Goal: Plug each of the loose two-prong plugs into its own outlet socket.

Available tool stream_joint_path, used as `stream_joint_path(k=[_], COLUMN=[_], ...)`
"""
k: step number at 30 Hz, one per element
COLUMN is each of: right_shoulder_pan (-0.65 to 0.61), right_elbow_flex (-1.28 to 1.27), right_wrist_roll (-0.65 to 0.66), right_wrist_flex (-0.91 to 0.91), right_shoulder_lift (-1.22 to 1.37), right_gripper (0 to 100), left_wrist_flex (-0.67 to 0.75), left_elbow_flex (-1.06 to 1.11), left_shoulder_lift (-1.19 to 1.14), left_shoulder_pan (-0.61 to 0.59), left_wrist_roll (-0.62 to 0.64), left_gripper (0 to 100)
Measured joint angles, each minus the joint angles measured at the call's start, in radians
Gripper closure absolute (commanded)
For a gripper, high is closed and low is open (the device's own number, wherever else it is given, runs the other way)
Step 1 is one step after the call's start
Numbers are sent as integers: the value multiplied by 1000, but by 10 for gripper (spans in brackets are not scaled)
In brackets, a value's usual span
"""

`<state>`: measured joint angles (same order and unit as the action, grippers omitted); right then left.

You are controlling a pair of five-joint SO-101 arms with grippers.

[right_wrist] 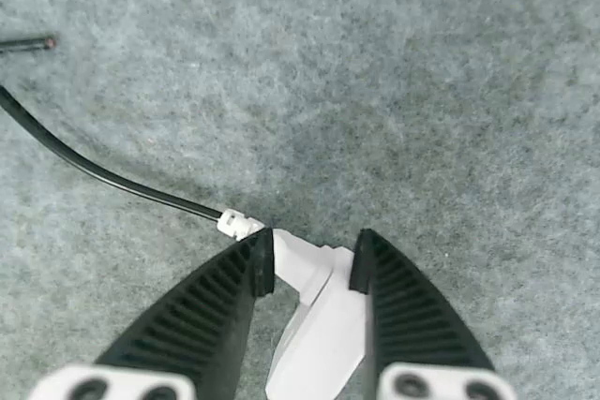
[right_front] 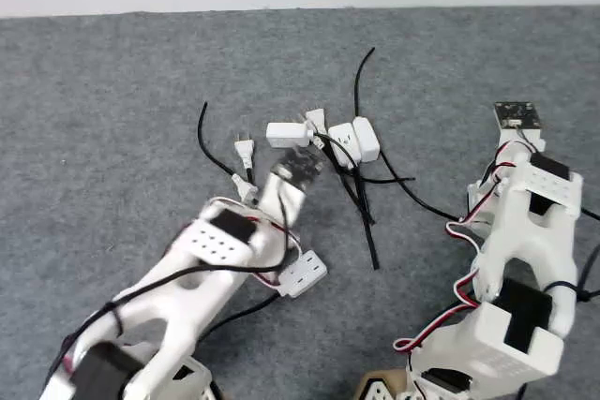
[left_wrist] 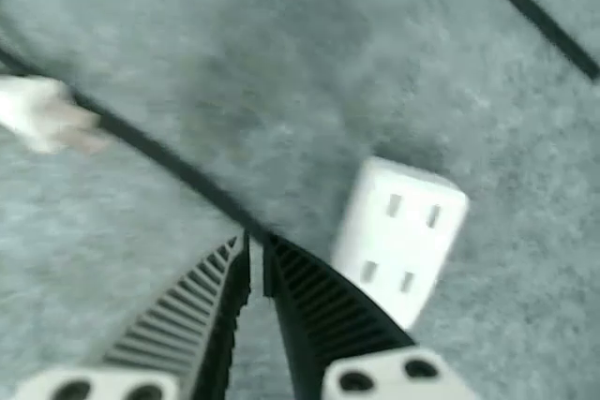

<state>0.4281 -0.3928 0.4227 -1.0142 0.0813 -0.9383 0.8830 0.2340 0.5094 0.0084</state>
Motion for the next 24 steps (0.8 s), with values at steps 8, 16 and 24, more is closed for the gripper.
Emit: stream_joint_path(k=[8, 16, 24], right_shoulder_pan=[0, 17, 17], right_elbow_flex=[0, 0, 0], right_wrist_roll=[3, 5, 5], right_wrist_flex=[0, 0, 0], right_shoulder_lift=[0, 0, 0], right_gripper=[865, 865, 865], left_wrist_flex=[0, -29, -35], left_elbow_flex=[-2, 0, 164], left_shoulder_lift=[-37, 121, 318], left_shoulder_pan=[91, 48, 61], left_wrist_roll=[-114, -281, -313], left_gripper=[966, 749, 705])
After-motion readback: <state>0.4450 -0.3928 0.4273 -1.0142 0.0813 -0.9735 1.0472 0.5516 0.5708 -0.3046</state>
